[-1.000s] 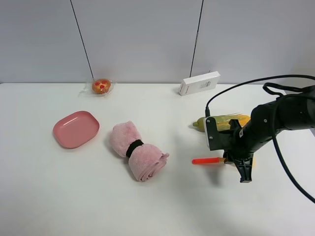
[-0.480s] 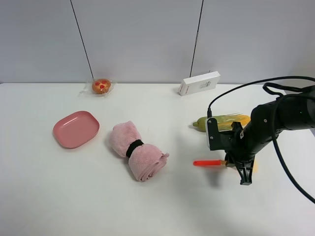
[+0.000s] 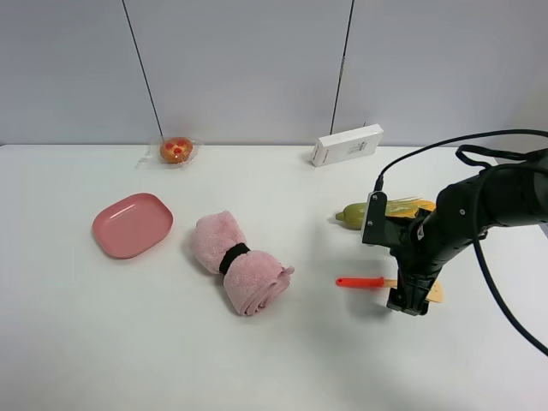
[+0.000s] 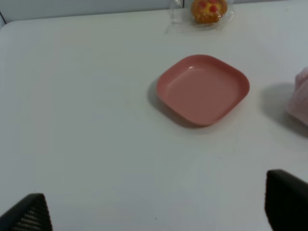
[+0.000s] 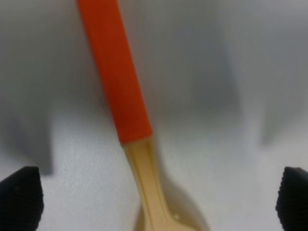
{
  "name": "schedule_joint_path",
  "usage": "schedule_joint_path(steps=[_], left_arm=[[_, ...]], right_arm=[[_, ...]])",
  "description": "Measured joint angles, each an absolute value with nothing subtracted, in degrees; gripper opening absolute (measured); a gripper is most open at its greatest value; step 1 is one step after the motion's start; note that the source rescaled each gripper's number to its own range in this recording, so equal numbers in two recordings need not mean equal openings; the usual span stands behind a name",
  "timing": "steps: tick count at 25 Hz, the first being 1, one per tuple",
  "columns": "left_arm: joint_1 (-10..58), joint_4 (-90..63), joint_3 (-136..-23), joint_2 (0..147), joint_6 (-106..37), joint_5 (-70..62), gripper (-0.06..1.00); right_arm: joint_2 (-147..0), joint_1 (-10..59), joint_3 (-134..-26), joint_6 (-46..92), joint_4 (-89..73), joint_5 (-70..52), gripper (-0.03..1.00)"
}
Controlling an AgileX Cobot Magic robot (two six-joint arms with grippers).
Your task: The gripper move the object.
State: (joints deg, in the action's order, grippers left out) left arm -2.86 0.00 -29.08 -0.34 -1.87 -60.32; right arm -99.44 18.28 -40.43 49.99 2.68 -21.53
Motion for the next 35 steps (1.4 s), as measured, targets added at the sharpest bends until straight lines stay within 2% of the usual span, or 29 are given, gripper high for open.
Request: schedule_joint_path(steps=[7,12,21,23,29,35], left_arm=[[-2.86,0.00,-29.08,-0.34,-1.87,-60.32,1.00],[-2.86,0.00,-29.08,-0.34,-1.87,-60.32,1.00],[-2.86,0.00,-29.08,-0.34,-1.87,-60.32,1.00],[-2.86,0.00,-29.08,-0.34,-1.87,-60.32,1.00],[-2.86,0.00,-29.08,-0.34,-1.87,-60.32,1.00],[-2.86,0.00,-29.08,-0.34,-1.87,-60.32,1.00]], right_arm=[[-99.27,18.28,-40.43,48.40,1.44,-21.65,1.00],[-94.07,18.28,-40.43,41.80,-2.02,-21.74,1.00],[-77.46,18.28,-40.39,7.32,-10.97,-20.89,1.00],[-73.24,18.28,-40.39,3.21,-11.08,-19.61,1.00],[-61.10,18.28,-40.39,4.44,-11.08,-17.75,1.00],[-53.98,18.28,-48.39,9.45,-8.64,-25.88,0.95]])
